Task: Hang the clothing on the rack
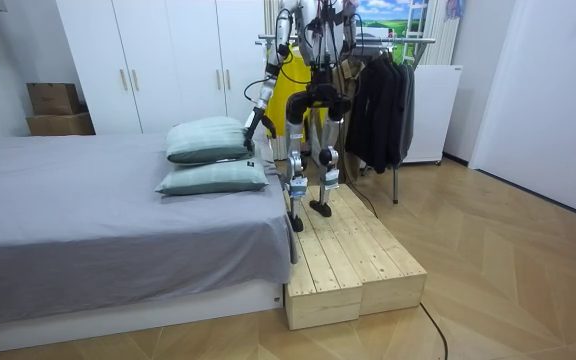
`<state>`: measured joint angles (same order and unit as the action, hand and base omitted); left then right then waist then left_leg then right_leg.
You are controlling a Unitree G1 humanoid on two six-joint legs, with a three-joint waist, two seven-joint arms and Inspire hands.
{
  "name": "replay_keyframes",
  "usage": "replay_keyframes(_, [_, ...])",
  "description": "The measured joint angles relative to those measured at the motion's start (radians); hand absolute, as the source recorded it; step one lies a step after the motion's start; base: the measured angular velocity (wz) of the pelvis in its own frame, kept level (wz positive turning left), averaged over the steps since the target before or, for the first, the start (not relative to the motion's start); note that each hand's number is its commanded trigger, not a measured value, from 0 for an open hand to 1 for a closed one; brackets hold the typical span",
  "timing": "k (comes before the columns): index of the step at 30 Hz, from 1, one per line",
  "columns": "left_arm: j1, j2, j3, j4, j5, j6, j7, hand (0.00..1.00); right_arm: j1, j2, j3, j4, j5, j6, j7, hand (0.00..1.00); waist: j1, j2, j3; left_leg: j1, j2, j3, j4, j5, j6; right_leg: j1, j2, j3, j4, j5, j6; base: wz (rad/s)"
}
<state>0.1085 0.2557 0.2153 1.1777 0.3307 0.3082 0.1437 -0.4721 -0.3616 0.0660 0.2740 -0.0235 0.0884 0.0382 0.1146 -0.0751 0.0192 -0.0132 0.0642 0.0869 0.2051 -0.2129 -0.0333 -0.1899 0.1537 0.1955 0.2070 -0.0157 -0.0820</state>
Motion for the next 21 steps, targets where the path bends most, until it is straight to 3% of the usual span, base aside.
replay_keyframes(6, [-0.001, -0.002, 0.036, -0.019, -0.001, 0.0, 0.001, 0.0, -0.026, -0.001, -0.009, 0.113, 0.163, 0.0, 0.027, 1.0, -0.001, -0.001, -0.0007, -0.01, -0.001, -0.006, 0.018, 0.0, -0.001, 0.001, -0.007, -0.003, -0.002, 0.0, 0.0, 0.03])
replay_keyframes(13, [-0.005, -0.002, 0.037, -0.045, -0.009, 0.003, -0.006, 0.0, -0.05, -0.003, -0.008, 0.253, 0.358, 0.014, 0.137, 1.0, -0.001, -0.001, -0.0008, 0.001, -0.001, -0.009, 0.022, 0.0, -0.001, 0.015, -0.008, -0.009, -0.003, 0.004, 0.0, 0.0])
replay_keyframes(18, [-0.032, -0.004, 0.039, -0.048, -0.013, 0.033, -0.021, 0.0, -0.057, -0.003, -0.014, 0.376, 0.409, 0.012, 0.216, 1.0, -0.015, 0.005, -0.0006, 0.002, -0.006, -0.034, 0.027, 0.0, -0.001, 0.029, -0.013, -0.029, -0.01, 0.004, 0.001, 0.15])
replay_keyframes(21, [-0.043, -0.004, 0.039, -0.048, -0.037, 0.041, -0.037, 0.0, -0.086, -0.005, -0.022, 0.449, 0.41, 0.004, 0.288, 1.0, -0.027, 0.015, -0.0073, 0.01, -0.006, -0.041, 0.027, 0.0, -0.001, 0.044, -0.012, -0.033, -0.02, 0.006, 0.002, 0.06])
